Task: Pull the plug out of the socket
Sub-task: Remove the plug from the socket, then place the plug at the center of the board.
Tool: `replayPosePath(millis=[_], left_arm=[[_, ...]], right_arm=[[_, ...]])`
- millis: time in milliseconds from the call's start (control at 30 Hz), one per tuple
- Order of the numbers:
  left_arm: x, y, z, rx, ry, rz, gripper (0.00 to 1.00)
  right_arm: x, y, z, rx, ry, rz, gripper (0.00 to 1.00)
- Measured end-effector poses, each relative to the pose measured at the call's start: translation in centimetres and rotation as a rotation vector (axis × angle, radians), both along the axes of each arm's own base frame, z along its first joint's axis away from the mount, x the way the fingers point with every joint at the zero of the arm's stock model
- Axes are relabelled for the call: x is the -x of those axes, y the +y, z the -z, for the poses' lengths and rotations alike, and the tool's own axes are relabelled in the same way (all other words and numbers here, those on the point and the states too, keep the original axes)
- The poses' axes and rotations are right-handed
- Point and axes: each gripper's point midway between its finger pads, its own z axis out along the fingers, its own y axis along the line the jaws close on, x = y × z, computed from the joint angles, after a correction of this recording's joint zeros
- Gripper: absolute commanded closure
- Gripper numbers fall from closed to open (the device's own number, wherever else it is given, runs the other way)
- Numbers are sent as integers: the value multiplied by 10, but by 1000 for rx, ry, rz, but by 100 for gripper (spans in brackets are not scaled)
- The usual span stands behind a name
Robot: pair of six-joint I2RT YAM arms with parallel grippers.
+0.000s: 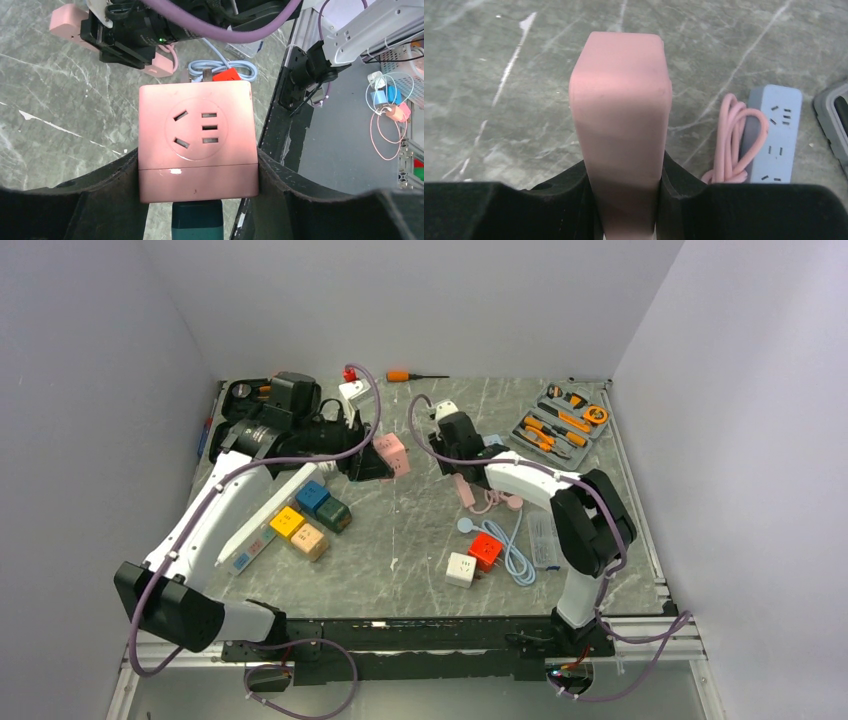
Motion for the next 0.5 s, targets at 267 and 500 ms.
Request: replayPosePath(millis=[267,500], left_arm=[[-2,8,23,-23,47,-22,100],[2,16,60,-91,92,-30,100]], right_arm=[[-16,44,-2,-58,87,-112,100],[-21,54,67,-67,271,-102,75]])
